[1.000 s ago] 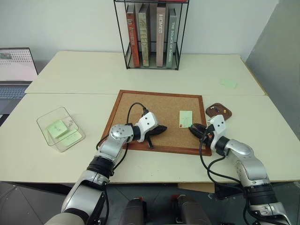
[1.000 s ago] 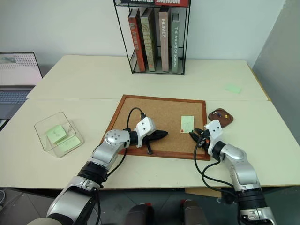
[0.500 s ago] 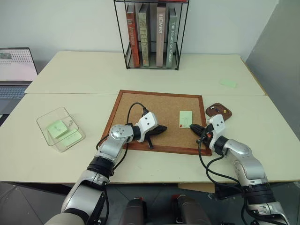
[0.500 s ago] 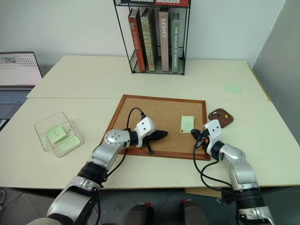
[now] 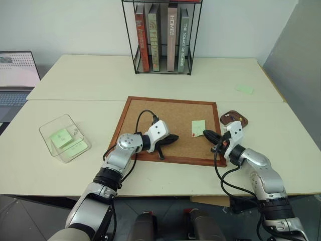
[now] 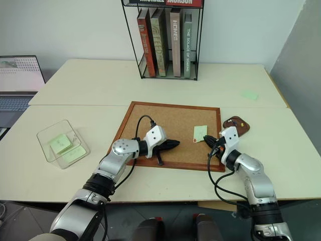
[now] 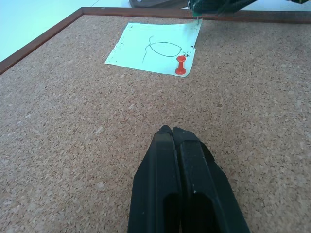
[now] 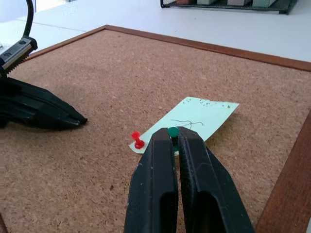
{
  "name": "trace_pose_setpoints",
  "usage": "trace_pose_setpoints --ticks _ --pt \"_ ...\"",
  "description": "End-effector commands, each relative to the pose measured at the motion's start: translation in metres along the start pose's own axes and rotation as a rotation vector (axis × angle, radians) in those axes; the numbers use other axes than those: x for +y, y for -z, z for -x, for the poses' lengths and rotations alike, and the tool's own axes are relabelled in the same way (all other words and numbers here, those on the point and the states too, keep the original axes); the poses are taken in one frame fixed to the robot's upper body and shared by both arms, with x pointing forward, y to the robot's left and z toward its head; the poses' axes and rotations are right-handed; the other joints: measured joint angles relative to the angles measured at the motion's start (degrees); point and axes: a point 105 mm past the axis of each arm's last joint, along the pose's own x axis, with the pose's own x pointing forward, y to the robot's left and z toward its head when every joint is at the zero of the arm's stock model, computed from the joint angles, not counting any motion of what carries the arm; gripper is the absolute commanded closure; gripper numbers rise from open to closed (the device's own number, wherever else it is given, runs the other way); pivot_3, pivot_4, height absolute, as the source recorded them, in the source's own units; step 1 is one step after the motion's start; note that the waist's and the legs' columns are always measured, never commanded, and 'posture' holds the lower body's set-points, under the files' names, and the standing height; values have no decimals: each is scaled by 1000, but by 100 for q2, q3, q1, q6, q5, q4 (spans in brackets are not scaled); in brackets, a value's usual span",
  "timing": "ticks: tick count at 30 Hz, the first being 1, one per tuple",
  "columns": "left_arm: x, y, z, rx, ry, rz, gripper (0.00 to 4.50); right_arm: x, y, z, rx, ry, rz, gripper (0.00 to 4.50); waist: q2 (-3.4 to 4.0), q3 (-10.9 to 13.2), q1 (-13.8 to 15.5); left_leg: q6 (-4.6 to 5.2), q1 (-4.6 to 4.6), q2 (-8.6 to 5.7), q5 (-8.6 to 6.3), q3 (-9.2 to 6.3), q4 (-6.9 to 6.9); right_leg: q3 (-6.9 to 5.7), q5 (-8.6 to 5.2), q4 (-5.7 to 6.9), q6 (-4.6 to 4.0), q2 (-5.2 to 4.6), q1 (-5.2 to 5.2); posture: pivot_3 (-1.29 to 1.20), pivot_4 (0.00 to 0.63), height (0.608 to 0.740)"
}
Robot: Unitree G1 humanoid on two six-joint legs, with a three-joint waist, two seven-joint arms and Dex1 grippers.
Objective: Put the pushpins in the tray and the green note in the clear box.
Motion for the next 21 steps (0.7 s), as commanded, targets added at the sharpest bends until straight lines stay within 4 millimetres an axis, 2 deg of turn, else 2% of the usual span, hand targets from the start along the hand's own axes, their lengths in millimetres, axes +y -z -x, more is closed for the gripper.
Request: trace_pose_setpoints --ticks 1,7,10,16,21 --pt "-9 29 5 108 17 29 4500 -5 -23 4 -89 17 22 4467 0 0 0 0 0 0 0 0 0 0 0 0 0 0 0 0 150 740" --pt "-9 29 5 107 19 26 4500 -18 -32 7 -114 74 36 4467 0 0 0 0 0 0 0 0 -2 0 0 -3 0 0 0 0 150 740" --pt "-10 29 4 104 21 25 4500 -40 -36 12 -121 166 49 4467 0 0 0 0 -1 0 0 1 -2 0 0 -4 0 0 0 0 150 740" --pt "-10 28 4 104 23 20 4500 -91 -32 24 -18 381 207 4467 0 0 2 0 -1 -2 0 3 -3 0 0 -12 1 0 4 0 150 740" --pt "-11 29 3 104 24 19 4500 -111 -25 26 65 442 251 4467 2 -1 -4 0 0 1 0 3 -8 2 0 -12 0 1 4 0 150 740"
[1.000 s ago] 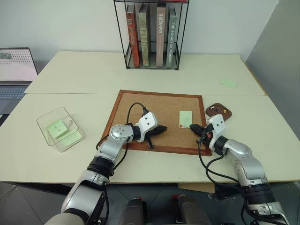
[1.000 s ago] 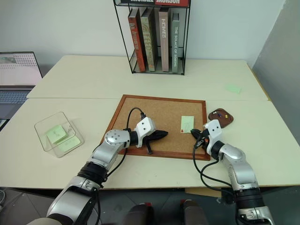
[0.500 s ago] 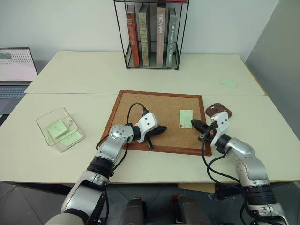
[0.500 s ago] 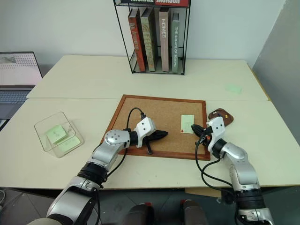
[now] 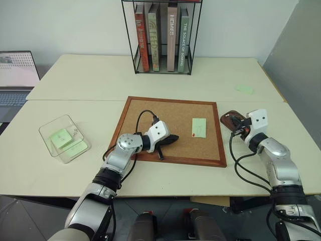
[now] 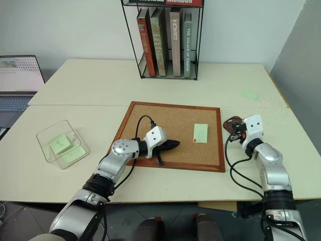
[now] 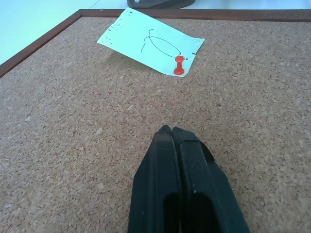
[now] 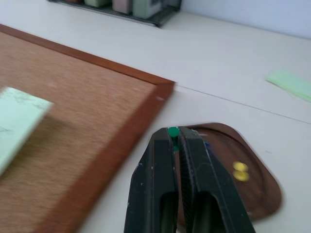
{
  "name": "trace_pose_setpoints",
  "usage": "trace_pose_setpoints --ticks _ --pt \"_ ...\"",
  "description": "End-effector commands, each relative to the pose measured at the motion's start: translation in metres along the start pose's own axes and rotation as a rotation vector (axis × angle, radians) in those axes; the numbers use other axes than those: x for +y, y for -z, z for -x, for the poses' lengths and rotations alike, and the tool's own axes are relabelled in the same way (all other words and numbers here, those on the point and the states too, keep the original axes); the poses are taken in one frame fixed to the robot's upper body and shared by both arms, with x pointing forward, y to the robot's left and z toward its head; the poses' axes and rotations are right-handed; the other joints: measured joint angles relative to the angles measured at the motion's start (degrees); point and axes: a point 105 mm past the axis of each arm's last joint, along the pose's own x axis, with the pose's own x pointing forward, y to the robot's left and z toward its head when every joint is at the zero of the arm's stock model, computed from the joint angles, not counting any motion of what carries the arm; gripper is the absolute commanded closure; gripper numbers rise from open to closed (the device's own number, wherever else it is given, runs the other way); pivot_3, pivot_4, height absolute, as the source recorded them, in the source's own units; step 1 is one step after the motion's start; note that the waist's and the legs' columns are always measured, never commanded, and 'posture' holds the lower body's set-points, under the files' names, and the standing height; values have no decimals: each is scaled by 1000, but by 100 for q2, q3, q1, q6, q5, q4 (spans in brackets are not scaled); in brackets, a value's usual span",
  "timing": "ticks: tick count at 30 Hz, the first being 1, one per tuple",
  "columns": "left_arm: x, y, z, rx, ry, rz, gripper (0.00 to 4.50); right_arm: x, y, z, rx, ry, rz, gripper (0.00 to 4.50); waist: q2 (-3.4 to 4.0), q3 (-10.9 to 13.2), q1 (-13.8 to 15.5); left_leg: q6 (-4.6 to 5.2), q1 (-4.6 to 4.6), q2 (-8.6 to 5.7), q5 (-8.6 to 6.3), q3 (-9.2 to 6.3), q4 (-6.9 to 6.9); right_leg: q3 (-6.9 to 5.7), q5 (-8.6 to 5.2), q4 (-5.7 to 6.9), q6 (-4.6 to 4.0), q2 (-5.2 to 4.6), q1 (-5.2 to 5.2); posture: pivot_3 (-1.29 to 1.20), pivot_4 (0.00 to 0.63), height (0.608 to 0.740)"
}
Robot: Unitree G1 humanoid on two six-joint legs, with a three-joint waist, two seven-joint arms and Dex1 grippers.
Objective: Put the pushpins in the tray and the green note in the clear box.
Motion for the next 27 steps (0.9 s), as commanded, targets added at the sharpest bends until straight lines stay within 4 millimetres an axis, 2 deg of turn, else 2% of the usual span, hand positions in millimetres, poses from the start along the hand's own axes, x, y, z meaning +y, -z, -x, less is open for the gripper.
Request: trace_pose_setpoints --ticks 1,3,4,10,15,18,24,27 --pt "-10 28 3 104 22 35 4500 -12 -8 -5 -5 29 56 4467 0 0 -1 0 0 0 0 0 0 0 0 0 0 0 0 0 150 740" --pt "-10 28 3 103 20 35 4500 -12 -3 -7 26 30 63 4467 1 -1 -1 0 1 0 0 0 1 0 0 0 0 0 1 0 150 740" --pt "-10 28 2 103 19 34 4500 -13 0 -9 42 32 66 4068 1 -1 -1 0 0 -1 0 0 1 0 0 0 0 0 1 0 150 740" --pt "-10 28 3 105 16 29 4500 -12 11 -14 98 39 73 2851 2 -1 -1 0 0 -2 0 2 1 2 1 -1 1 0 2 0 150 740" --pt "-10 29 3 106 12 28 4500 -17 10 -17 96 62 74 1863 3 -2 -6 0 1 -2 0 3 2 2 2 0 2 0 2 0 150 740" --pt "-10 30 4 107 11 29 4500 -18 6 -18 78 67 75 1261 4 -2 -5 0 1 -2 0 1 2 1 2 0 2 0 3 0 150 740" --pt "-10 30 4 108 9 31 4500 -22 -21 -11 -71 64 11 92 5 -3 -5 0 0 -2 0 2 2 3 2 0 2 0 3 0 150 740" --pt "-10 30 4 108 9 32 4500 -18 -27 -4 -110 29 -19 92 5 -3 -4 0 0 -2 0 0 2 1 2 -1 2 0 3 0 150 740"
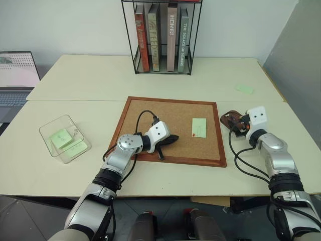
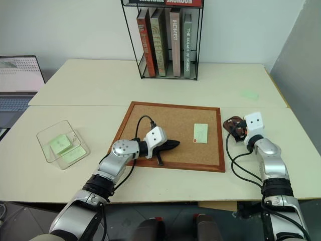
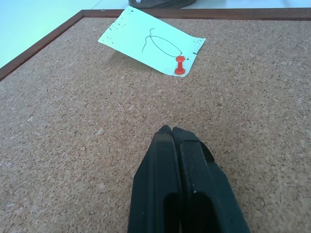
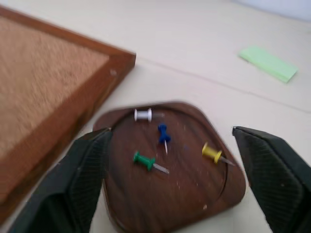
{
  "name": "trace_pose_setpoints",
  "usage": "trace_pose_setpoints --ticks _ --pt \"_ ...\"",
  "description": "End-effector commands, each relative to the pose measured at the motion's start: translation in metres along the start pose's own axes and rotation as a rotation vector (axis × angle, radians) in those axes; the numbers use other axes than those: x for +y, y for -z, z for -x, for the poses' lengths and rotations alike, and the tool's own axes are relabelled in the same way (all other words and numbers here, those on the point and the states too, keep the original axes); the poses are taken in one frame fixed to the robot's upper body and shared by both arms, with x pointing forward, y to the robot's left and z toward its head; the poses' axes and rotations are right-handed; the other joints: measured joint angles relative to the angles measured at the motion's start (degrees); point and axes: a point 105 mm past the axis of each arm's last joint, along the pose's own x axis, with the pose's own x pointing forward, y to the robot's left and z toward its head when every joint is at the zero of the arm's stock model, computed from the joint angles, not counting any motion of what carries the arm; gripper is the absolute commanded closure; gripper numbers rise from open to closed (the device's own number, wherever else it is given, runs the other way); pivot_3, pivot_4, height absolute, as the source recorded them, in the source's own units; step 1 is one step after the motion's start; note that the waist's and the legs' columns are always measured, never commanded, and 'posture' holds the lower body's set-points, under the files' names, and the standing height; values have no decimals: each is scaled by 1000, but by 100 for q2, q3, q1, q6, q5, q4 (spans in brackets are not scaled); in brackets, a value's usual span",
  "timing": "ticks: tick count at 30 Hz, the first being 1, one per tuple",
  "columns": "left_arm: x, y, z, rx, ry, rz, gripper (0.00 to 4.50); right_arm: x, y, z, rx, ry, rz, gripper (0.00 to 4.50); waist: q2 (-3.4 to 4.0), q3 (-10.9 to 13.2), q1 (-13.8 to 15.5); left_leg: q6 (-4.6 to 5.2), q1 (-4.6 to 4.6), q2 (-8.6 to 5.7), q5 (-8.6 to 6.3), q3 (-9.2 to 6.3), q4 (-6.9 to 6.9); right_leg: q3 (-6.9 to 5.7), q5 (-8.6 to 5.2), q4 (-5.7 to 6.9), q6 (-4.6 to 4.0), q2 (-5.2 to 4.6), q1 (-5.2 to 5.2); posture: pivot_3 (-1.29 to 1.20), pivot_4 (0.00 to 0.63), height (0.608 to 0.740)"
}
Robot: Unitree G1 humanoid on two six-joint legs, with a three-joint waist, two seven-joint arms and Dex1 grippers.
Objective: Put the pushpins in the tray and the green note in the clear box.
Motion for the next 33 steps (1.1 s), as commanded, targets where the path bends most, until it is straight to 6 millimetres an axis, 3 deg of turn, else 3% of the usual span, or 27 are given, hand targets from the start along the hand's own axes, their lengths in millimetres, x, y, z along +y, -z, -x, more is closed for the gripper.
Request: trace_pose_setpoints --ticks 1,5,8,12,17,21,27,30,33 --pt "-10 28 4 105 20 33 4500 0 -26 11 -122 -42 -33 92 0 0 1 0 -1 0 0 -1 0 0 0 0 0 0 0 0 150 740" --pt "-9 28 4 105 21 33 4500 18 -31 20 -157 -139 -97 92 1 -1 -3 0 1 1 0 -2 -1 -1 0 -1 0 0 1 0 150 740" --pt "-8 27 3 104 22 32 4500 43 -32 28 -160 -262 -136 92 3 -2 -2 0 1 1 0 -3 1 -1 1 1 1 0 2 0 150 740" --pt "-7 28 4 107 22 30 4500 90 -28 40 -128 -455 -126 92 4 -3 -1 0 1 3 0 -6 0 -4 0 0 1 0 2 0 150 740" --pt "-6 28 4 110 22 29 4500 120 -21 36 -98 -508 -122 92 4 -3 -2 0 2 2 0 -6 3 -5 0 0 1 0 2 0 150 740" --pt "-5 28 4 109 20 27 4500 133 -20 30 -95 -530 -137 92 4 -3 -1 0 1 2 0 -6 3 -5 0 -1 1 0 2 0 150 740" --pt "-5 28 4 110 18 26 4500 137 -17 21 -88 -529 -139 92 4 -3 3 0 1 2 0 -8 3 -7 0 -1 1 0 2 0 150 740" --pt "-5 28 4 110 19 26 4500 139 -14 18 -72 -533 -124 520 4 -3 1 0 1 2 0 -7 3 -6 0 -1 1 0 2 0 150 740" --pt "-5 27 4 109 19 26 4500 141 -9 15 -56 -529 -104 1259 4 -3 1 0 2 2 0 -8 3 -7 0 0 1 0 2 0 150 740"
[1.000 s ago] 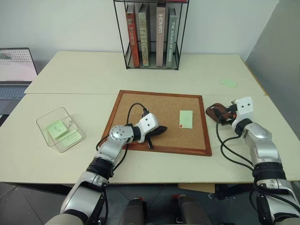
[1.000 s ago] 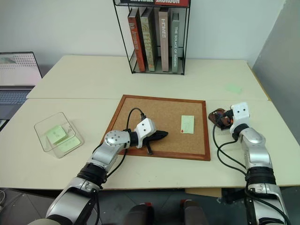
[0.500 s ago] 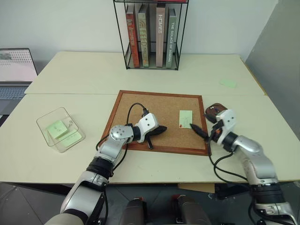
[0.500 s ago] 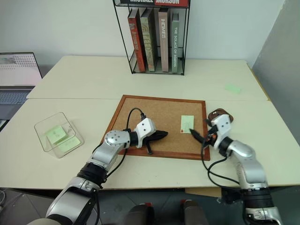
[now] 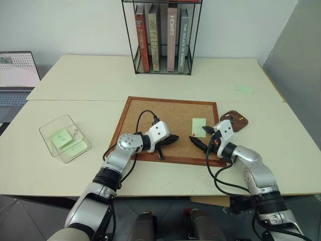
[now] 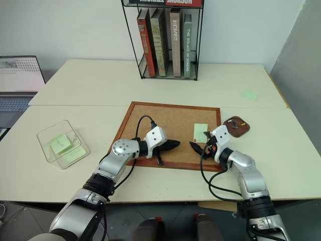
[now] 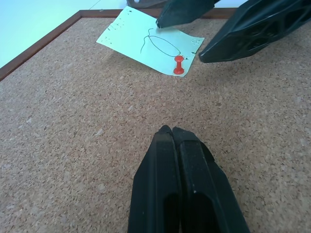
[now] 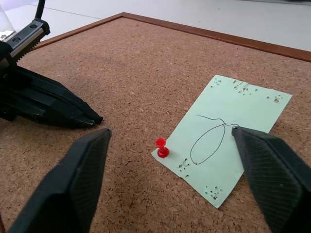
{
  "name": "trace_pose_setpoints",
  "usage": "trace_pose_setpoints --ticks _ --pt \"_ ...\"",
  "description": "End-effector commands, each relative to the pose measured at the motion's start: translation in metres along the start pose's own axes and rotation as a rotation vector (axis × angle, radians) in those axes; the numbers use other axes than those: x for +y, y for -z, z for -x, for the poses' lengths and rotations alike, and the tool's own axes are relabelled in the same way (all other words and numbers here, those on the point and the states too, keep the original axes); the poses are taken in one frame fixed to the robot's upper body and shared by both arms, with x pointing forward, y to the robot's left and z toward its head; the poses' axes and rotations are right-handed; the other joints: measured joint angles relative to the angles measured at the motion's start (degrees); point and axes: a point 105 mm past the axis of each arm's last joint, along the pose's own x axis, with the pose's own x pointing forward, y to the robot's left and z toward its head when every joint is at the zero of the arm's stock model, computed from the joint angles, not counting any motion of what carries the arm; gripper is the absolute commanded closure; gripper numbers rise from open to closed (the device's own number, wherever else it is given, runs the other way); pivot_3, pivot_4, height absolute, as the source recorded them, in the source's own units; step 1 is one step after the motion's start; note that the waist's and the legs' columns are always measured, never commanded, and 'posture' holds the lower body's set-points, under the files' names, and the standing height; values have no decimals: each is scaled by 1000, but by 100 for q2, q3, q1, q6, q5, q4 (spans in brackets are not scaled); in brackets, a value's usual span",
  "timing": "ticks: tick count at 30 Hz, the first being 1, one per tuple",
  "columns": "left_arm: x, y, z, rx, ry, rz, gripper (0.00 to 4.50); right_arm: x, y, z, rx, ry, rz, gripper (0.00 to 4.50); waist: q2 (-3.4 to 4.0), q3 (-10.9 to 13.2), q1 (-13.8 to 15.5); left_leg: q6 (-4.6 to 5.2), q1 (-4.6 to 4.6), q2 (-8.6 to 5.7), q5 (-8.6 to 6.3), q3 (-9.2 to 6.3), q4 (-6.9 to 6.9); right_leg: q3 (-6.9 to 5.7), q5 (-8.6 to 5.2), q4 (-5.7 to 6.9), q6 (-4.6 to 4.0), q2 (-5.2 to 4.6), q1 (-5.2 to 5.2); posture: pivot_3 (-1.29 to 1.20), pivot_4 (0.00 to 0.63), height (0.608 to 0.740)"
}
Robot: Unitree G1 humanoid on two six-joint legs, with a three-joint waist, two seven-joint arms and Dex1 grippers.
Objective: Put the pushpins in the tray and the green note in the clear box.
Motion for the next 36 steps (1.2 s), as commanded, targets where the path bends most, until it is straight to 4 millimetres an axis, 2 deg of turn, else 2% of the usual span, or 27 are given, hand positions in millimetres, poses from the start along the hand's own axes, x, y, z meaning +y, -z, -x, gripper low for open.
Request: trace_pose_setpoints --ticks 1,8,16,24,29,32,36 --pt "-7 27 5 105 18 31 4500 -1 -7 -5 -15 4 62 1505 0 0 0 0 0 0 0 -1 0 -1 0 0 0 0 0 0 150 740" --pt "-8 27 5 104 17 33 4500 0 -4 -9 10 5 101 2947 0 0 -1 0 0 0 0 1 0 1 0 0 0 0 0 0 150 740" --pt "-9 28 5 106 19 36 4500 6 -11 -8 -17 -16 105 4422 0 0 -1 0 0 0 0 2 0 2 0 0 0 0 0 0 150 740" --pt "-10 29 5 106 21 38 4500 22 -33 -4 -76 -87 183 4422 0 0 0 0 -2 -1 0 1 -1 1 0 -1 0 0 -1 0 150 740" --pt "-10 28 4 99 18 41 4500 24 -48 3 -101 -107 229 4422 0 0 0 0 -1 0 0 -4 -1 -3 0 -1 0 0 0 0 150 740" --pt "-7 21 2 68 0 51 4500 24 -55 7 -106 -118 268 4422 -1 0 1 0 -1 0 0 -2 -1 -2 0 -2 0 0 0 0 150 740" --pt "5 0 6 -18 -37 106 4500 26 -59 10 -103 -135 313 4422 0 0 6 0 -3 -1 0 -2 -1 -3 0 -4 0 -1 -1 0 150 740"
